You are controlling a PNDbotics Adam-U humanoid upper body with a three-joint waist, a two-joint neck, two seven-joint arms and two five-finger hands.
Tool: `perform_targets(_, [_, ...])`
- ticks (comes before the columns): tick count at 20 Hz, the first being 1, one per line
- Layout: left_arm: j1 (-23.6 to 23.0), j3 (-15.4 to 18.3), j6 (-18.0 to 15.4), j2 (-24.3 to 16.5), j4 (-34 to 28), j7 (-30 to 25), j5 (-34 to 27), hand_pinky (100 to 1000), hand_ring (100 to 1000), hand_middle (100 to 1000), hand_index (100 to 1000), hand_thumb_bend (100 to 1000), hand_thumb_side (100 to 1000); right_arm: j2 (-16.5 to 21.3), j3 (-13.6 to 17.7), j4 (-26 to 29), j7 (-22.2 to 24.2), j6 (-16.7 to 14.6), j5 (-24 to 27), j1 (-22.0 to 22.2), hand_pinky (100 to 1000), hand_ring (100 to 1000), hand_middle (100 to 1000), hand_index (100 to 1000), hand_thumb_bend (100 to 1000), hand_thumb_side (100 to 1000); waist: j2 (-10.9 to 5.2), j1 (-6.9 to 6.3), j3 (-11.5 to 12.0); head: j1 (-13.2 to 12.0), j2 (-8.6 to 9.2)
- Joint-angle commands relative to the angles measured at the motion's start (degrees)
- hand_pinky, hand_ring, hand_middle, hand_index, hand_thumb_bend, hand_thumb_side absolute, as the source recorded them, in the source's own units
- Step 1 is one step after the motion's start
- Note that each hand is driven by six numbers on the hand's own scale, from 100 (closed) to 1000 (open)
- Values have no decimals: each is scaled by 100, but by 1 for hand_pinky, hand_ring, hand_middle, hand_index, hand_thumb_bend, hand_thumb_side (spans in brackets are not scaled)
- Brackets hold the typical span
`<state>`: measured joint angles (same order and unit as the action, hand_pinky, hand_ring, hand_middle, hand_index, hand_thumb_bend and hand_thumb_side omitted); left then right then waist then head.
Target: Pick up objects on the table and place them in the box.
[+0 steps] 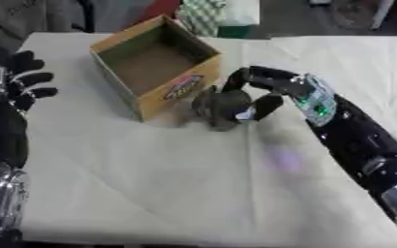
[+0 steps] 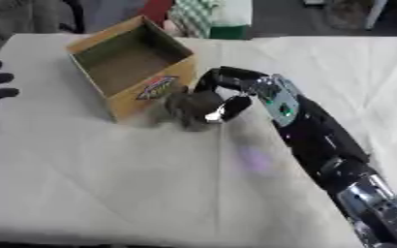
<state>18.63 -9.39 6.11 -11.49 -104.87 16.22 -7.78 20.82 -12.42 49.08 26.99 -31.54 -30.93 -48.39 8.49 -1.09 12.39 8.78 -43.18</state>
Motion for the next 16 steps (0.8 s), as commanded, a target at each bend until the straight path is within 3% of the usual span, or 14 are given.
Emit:
perform_targets(1, [75,12,-9,-15,-100,-4,-18,635,676,663,767,213,864,62,36,45,-106,14,-19,-108,642,604,509,609,255,349,-69,-14,-5,7,54])
perform_targets(7, [73,18,-13,-11,-98,-7,-19,634,674,662,767,214,864,97,24,150,-157,46,183,-113,554,513,420,506,101,270,-70,-15,-22,2,62])
perform_targets(16, [72,24,-19,-23,-107,-11,-14,634,674,662,767,214,863,299,-23,598,-59,229,754,-122,554,507,410,498,100,254,-66,-3,-54,-38,103])
